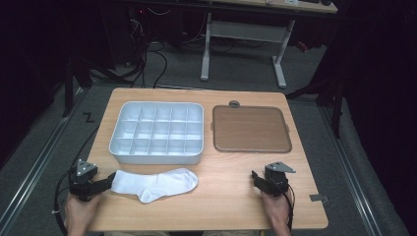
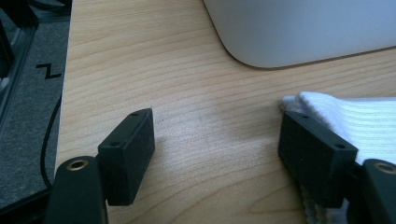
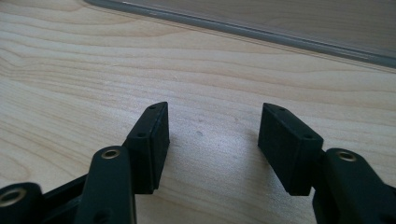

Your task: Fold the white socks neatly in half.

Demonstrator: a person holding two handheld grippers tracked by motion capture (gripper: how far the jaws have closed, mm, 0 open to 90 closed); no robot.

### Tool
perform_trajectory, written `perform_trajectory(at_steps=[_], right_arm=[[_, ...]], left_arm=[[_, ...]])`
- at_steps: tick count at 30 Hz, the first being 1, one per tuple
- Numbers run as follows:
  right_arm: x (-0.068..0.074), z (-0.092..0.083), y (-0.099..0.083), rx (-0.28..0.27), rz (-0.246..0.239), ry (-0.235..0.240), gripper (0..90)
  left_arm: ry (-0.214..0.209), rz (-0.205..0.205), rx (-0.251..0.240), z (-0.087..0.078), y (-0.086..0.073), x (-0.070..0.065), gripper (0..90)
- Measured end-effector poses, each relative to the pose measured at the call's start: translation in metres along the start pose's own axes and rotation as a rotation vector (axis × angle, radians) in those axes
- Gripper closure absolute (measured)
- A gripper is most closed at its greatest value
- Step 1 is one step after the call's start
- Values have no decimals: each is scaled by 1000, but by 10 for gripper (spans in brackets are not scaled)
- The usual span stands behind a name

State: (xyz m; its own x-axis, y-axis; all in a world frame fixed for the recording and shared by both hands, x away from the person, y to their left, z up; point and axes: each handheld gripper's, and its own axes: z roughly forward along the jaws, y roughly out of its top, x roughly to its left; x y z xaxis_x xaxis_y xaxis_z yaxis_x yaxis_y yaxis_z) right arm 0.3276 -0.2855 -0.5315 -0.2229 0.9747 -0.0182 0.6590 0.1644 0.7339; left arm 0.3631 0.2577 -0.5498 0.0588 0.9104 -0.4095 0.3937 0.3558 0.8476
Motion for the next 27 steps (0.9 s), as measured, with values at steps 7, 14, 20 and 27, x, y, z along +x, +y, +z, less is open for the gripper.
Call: perform_trajectory(at_steps=[7,14,20,27], right_arm=[[0,-2,0,-1,10,4,522],[7,-7,1,-19,-3,37,577],[22,-11,6,-37,-28,93,609],[48,-12,17,-56,-79,179,626]], left_arm=[[-10,-31,4,-5,1,2,283],[-83,-159,-29,-19,13,6,300],[-137,-194,-15,-30,20,-1,312],[-172,-179,35,-33,17,-14,314]])
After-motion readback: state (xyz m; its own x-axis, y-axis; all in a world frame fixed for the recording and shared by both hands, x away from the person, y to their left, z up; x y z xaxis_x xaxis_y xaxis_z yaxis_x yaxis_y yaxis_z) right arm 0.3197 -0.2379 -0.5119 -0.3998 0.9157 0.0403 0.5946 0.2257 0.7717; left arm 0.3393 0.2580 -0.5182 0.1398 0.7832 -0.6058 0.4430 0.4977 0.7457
